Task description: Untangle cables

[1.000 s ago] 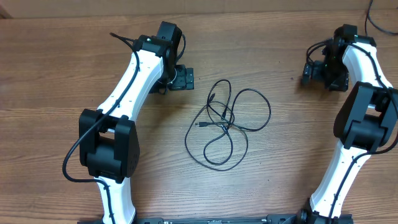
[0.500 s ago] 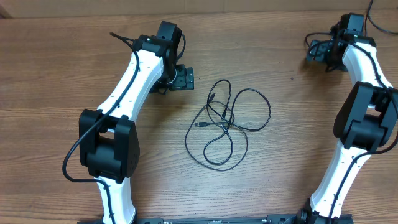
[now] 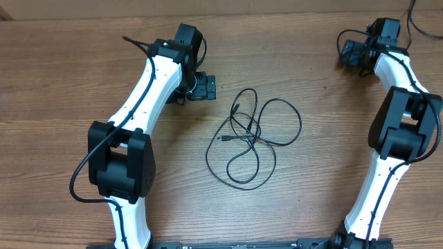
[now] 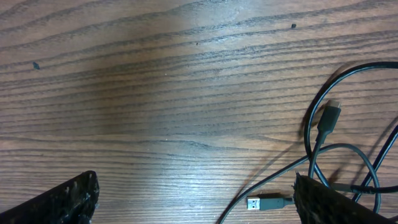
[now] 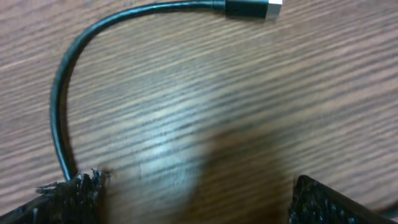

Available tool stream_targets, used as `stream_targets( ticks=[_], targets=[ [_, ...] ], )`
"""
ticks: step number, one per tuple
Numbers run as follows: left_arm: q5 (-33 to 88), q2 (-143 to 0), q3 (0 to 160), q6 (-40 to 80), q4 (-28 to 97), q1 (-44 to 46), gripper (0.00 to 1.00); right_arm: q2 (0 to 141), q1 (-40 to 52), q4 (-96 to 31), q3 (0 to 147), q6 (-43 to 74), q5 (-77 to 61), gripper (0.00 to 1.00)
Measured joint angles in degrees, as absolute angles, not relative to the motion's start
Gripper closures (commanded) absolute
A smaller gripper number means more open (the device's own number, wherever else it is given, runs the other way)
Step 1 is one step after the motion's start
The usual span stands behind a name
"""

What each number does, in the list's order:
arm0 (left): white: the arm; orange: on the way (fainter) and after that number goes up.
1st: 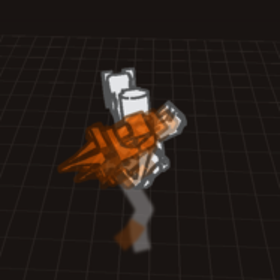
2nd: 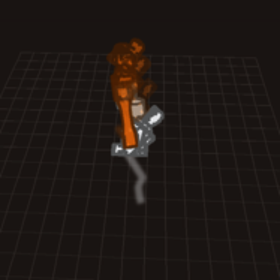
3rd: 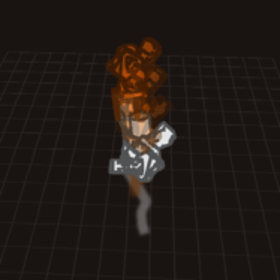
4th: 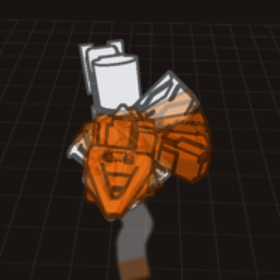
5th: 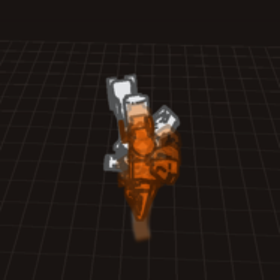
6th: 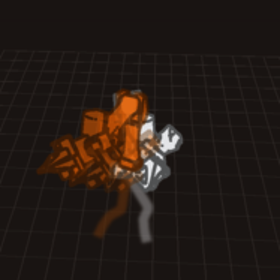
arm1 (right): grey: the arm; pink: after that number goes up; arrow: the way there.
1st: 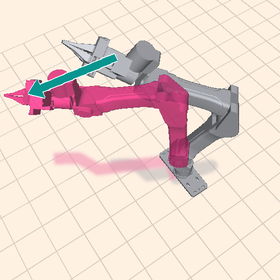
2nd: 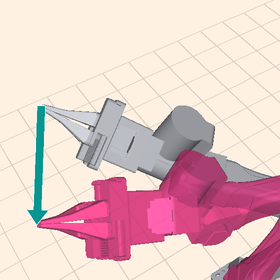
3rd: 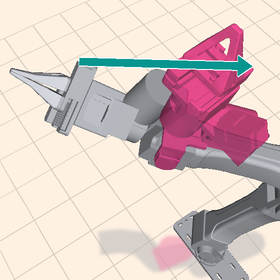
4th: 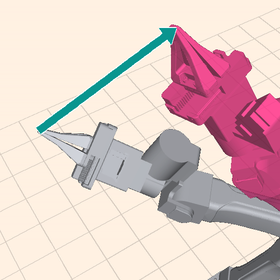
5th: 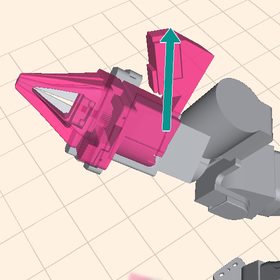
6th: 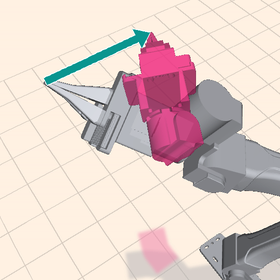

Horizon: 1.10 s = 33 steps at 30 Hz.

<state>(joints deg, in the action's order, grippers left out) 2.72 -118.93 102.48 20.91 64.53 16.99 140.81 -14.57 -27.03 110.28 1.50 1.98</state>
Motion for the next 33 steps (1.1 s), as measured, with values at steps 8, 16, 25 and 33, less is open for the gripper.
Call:
stream_targets(
  ticks=[8, 16, 25, 33],
  targets=[
    [2.72, -118.93, 102.48, 20.91, 64.53, 17.02, 0.0, 142.56, -14.59, -20.58, 111.13, 2.17, 1.69, 0.0],
    [2.72, -118.93, 102.48, 20.91, 64.53, 16.99, 0.0, 142.87, -14.39, -29.19, 120.88, 2.31, 1.54, 0.0],
    [2.72, -118.93, 102.48, 20.91, 64.55, 16.99, 0.0, 128.55, -7.99, -49.98, 124.29, 0.03, 1.48, 0.0],
    [2.72, -118.93, 102.48, 20.91, 64.49, 16.99, 0.0, 122.87, 3.84, -70.13, 125.51, -3.44, -5.74, 0.0]
  ],
)
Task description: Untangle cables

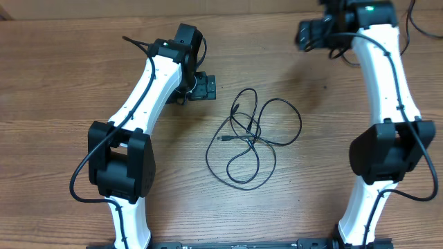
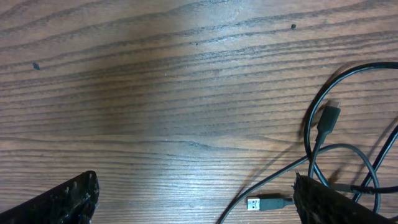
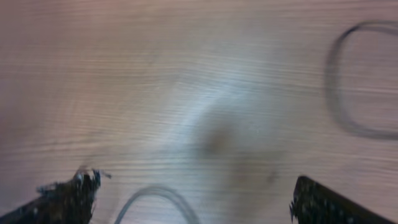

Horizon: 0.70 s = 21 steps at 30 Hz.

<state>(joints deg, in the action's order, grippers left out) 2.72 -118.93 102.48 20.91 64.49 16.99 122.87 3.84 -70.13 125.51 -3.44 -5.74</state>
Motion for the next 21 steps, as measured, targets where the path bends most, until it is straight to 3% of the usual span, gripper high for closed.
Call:
stream_targets(
  ticks=[11, 21],
  targets=[
    [2.72, -118.93, 102.48, 20.91, 64.55, 16.99, 0.0, 122.87, 13.08, -87.85, 121.93, -4.54, -8.29, 0.0],
    [2.74, -118.93, 102.48, 20.91, 64.55, 16.99, 0.0, 123.07, 20.93, -85.41, 105.97, -3.79, -8.16, 0.0]
  ],
)
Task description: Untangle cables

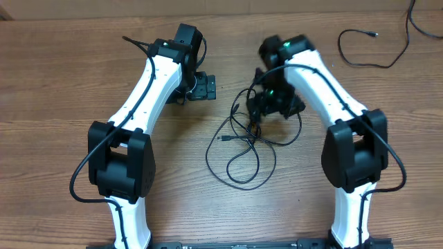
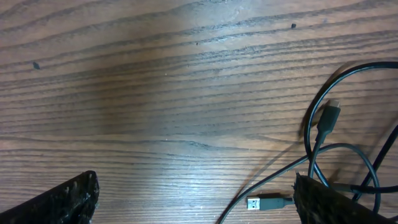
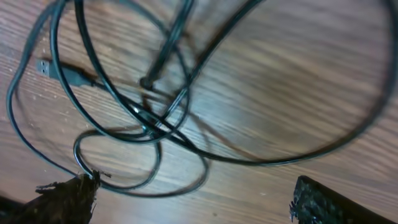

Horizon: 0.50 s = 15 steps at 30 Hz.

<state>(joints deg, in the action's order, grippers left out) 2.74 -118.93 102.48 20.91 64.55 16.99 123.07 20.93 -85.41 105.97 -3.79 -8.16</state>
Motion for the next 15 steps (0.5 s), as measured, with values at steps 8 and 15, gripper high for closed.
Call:
stream_targets(
  ticks=[8, 15],
  targets=[
    [2.72, -118.93, 102.48, 20.91, 64.55, 16.99, 0.0, 123.07, 27.57, -81.23, 104.18, -2.15, -6.24, 0.0],
    [2.72, -118.93, 102.48, 20.91, 64.53, 16.99, 0.0, 123.07, 31.66, -78.28, 103.88, -3.03, -5.39, 0.01]
  ],
)
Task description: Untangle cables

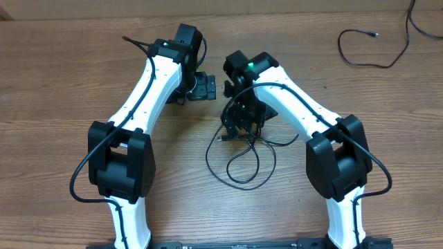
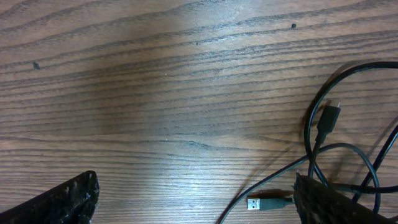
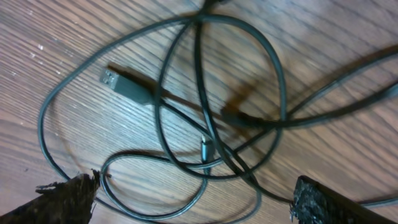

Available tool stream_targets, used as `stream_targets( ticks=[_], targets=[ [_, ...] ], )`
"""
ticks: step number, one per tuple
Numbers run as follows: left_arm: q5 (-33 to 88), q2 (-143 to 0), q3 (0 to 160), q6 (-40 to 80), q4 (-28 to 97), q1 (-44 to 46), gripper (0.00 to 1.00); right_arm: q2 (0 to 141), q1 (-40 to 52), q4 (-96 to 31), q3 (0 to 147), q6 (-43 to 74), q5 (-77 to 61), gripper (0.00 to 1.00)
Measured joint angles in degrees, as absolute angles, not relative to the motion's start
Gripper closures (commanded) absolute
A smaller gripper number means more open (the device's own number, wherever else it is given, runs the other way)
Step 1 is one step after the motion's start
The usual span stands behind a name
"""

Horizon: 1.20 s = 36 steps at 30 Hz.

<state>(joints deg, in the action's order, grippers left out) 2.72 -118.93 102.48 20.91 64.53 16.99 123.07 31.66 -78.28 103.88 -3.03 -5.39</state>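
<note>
A tangle of thin black cables point(image 1: 250, 153) lies mid-table, its upper part hidden under my right arm. My right gripper point(image 1: 239, 123) hangs open just over the tangle's upper left. In the right wrist view the open right gripper point(image 3: 193, 200) has crossed loops, a USB plug point(image 3: 127, 84) and a small plug point(image 3: 207, 148) below it, with nothing between the fingers. My left gripper point(image 1: 210, 88) stands open left of the tangle; in the left wrist view, where the left gripper point(image 2: 196, 200) is over bare wood, a USB plug point(image 2: 267, 203) and a second plug point(image 2: 328, 118) lie at the right.
A separate black cable point(image 1: 360, 54) lies alone at the table's back right corner, and another cable point(image 1: 414, 21) runs off the far right edge. Bare wooden tabletop point(image 1: 62, 104) spreads to the left and along the front.
My right gripper has moved left and slightly forward, from over the tangle's upper right to over its upper left by the USB plug. The left arm has not moved.
My right gripper was open at the back right corner, low over a cable end lying there. Then it was higher and further left along the back. That cable stayed behind, and the gripper came over the tangle, now at its upper left. The left gripper stayed put.
</note>
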Motion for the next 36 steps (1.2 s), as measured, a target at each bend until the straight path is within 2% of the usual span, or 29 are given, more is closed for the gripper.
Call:
stream_targets(
  ticks=[8, 19, 29, 36],
  targets=[
    [2.72, -118.93, 102.48, 20.91, 64.55, 16.99, 0.0, 121.84, 31.97, -74.78, 98.74, -3.05, -5.02, 0.01],
    [2.72, -118.93, 102.48, 20.91, 64.53, 16.99, 0.0, 104.62, 33.61, -62.63, 78.22, 0.43, -2.52, 0.0],
    [2.74, -118.93, 102.48, 20.91, 64.53, 16.99, 0.0, 97.86, 47.51, -44.53, 59.13, 4.08, -2.33, 0.0],
    [2.72, -118.93, 102.48, 20.91, 64.53, 16.99, 0.0, 97.86, 57.36, -39.75, 55.75, 4.95, 4.82, 0.0]
  ],
)
